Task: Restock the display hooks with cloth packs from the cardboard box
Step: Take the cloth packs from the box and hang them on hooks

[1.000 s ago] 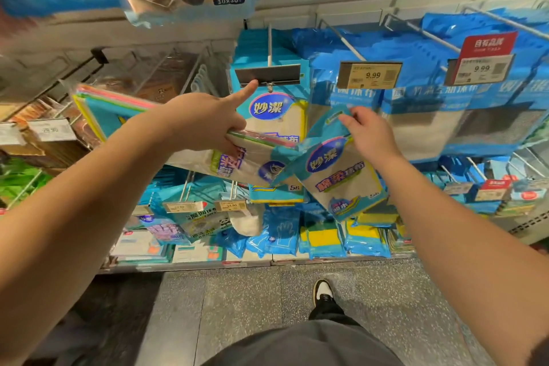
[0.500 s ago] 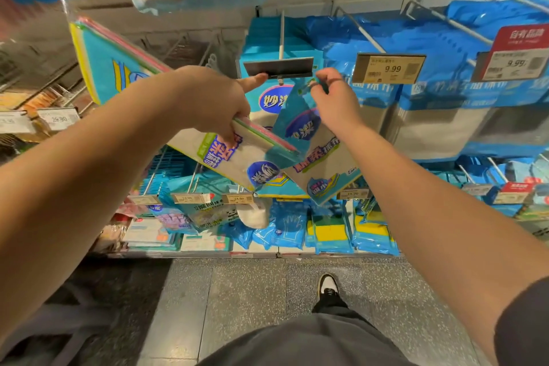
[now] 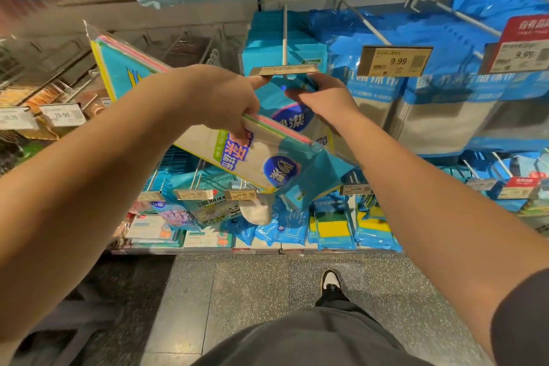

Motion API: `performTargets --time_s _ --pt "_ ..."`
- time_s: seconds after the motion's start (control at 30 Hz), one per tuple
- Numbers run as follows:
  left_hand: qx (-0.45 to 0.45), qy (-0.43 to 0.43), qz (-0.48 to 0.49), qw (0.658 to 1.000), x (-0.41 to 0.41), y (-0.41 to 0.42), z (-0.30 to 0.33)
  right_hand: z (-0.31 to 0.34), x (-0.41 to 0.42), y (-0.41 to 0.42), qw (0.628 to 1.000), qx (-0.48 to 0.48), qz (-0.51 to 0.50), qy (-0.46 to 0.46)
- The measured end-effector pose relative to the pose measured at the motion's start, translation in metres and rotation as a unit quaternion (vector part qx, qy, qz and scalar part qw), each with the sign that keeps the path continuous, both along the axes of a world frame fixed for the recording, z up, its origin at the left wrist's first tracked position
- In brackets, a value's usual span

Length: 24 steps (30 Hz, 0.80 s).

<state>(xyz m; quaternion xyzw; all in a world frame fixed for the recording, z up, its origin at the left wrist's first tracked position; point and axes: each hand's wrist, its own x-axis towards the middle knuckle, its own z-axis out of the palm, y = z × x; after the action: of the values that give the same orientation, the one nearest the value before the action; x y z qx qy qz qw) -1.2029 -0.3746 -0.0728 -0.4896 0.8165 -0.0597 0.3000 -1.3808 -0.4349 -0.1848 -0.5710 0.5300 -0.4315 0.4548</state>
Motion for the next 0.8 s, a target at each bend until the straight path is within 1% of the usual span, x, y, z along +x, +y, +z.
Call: performTargets --time_s 0.1,0.2,0.3,0.43,0.5,0.57,0.73,0.8 --pt "-0.017 0.0 -0.006 1.0 0.001 0.001 0.002 0.003 0.0 0.0 1.0 -0.003 -0.01 0.016" --pt "-0.032 0.023 -0.009 0.999 0.003 0.001 0.003 0.005 0.0 -0.001 0.999 0.002 -0.027 0.033" --pt "-0.033 0.048 -0.001 0.998 0.005 0.0 0.005 0.011 0.002 -0.002 0.997 0.021 -0.005 0.071" --pt "-0.027 0.062 0.009 0.998 0.005 -0.001 0.006 0.011 0.001 -0.006 0.997 0.04 0.013 0.071" --pt "-0.028 0.068 0.009 0.997 0.006 -0.001 0.005 0.008 -0.003 -0.009 0.996 0.057 0.015 0.067" --pt "-0.032 0.072 0.009 0.997 0.007 0.0 0.005 0.011 -0.003 -0.005 0.996 0.069 0.019 0.045" --pt "-0.036 0.078 0.013 0.996 0.009 0.001 0.005 0.002 0.0 -0.011 0.997 0.08 0.019 0.002" --pt "-0.039 0.078 0.013 0.996 0.01 0.0 0.006 0.004 0.001 -0.009 0.996 0.085 0.022 0.0"
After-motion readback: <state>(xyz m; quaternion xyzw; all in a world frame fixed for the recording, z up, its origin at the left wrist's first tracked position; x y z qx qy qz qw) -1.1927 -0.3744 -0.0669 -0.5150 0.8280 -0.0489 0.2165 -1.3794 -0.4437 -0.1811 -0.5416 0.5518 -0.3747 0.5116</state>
